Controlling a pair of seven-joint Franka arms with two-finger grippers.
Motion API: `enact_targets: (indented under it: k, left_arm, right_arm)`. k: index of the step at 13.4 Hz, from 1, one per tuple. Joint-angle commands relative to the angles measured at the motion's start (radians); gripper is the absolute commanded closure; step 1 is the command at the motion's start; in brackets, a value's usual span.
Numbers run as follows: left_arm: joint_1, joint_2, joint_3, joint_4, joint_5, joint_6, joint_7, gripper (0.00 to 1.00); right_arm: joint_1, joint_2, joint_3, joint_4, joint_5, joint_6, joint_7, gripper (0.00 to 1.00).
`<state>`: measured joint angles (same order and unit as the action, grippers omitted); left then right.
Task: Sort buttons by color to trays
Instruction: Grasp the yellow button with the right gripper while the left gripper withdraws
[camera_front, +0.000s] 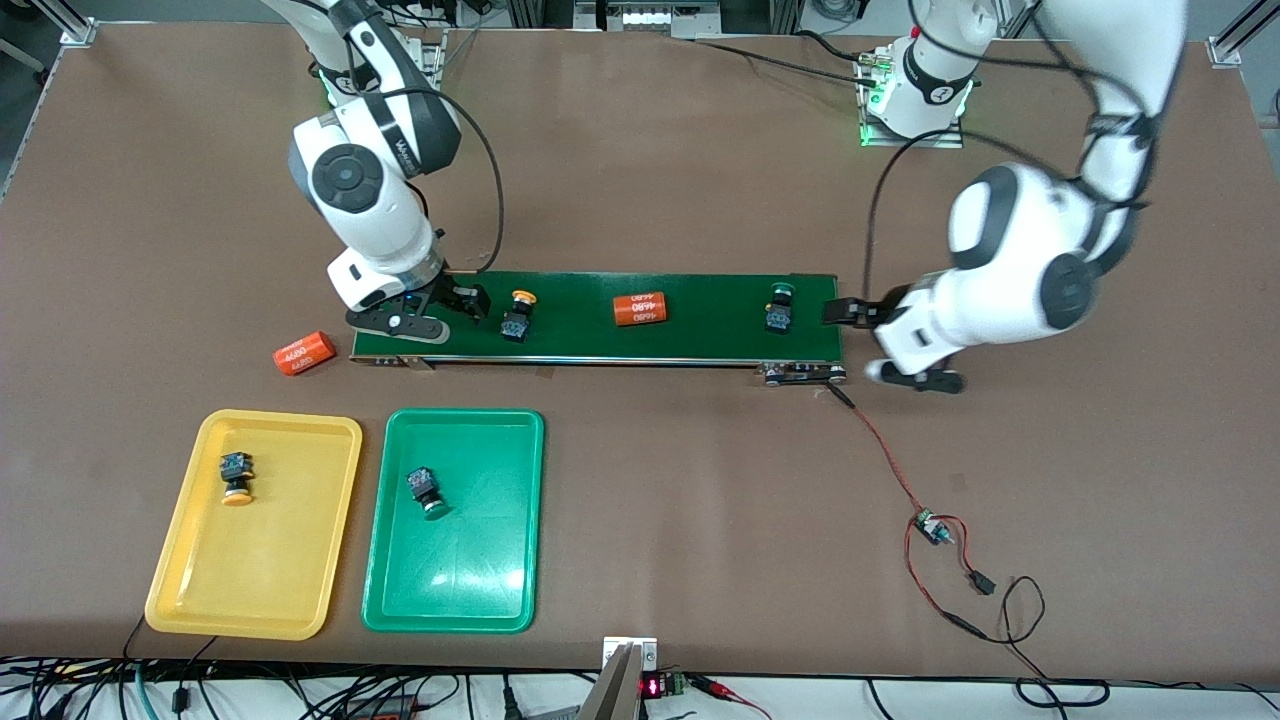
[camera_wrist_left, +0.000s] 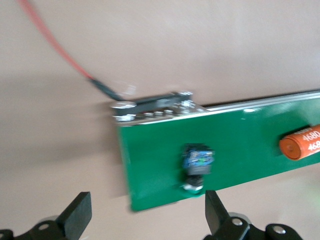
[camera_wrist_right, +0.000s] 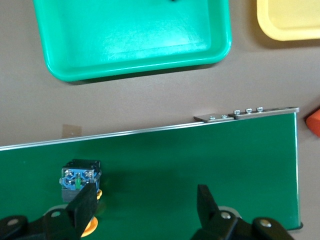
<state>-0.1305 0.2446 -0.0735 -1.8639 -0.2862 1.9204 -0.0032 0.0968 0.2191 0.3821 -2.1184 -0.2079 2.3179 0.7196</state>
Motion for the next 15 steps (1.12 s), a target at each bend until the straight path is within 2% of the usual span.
enact_targets:
  k: [1,2,3,5,7,9,12,14,15]
  left_arm:
    - [0.000,-0.034,0.021,0.130,0.186,-0.116,0.011,0.00]
    - [-0.001,-0.007,0.020,0.243,0.267,-0.224,0.009,0.00]
    - [-0.003,0.024,0.014,0.344,0.321,-0.313,0.005,0.00]
    - [0.006,0.048,0.005,0.440,0.361,-0.369,0.006,0.00]
    - [0.044,0.033,-0.028,0.456,0.390,-0.426,0.012,0.00]
    - [0.063,0.025,-0.025,0.518,0.369,-0.471,0.017,0.00]
    - [0.127,0.010,-0.023,0.517,0.264,-0.468,0.005,0.00]
    - [0.127,-0.011,-0.017,0.491,0.259,-0.463,-0.001,0.00]
    - [0.132,-0.018,0.010,0.485,0.254,-0.407,0.012,0.00]
  right_arm:
    - [0.006,0.042,0.027,0.023,-0.087,0.009,0.023,0.08]
    - [0.004,0.048,0.031,0.025,-0.087,0.017,0.020,0.08]
    - [0.003,0.048,0.029,0.025,-0.088,0.026,0.002,0.03]
    - [-0.002,0.049,0.031,0.025,-0.087,0.032,-0.049,0.00]
    - [-0.002,0.051,0.031,0.023,-0.085,0.050,-0.048,0.00]
    - [-0.006,0.063,0.031,0.023,-0.082,0.066,-0.040,0.00]
    - [-0.009,0.085,0.029,0.018,-0.081,0.095,-0.043,0.00]
    - [-0.019,0.098,0.029,0.018,-0.082,0.098,-0.048,0.00]
    - [-0.022,0.106,0.029,0.018,-0.081,0.106,-0.048,0.00]
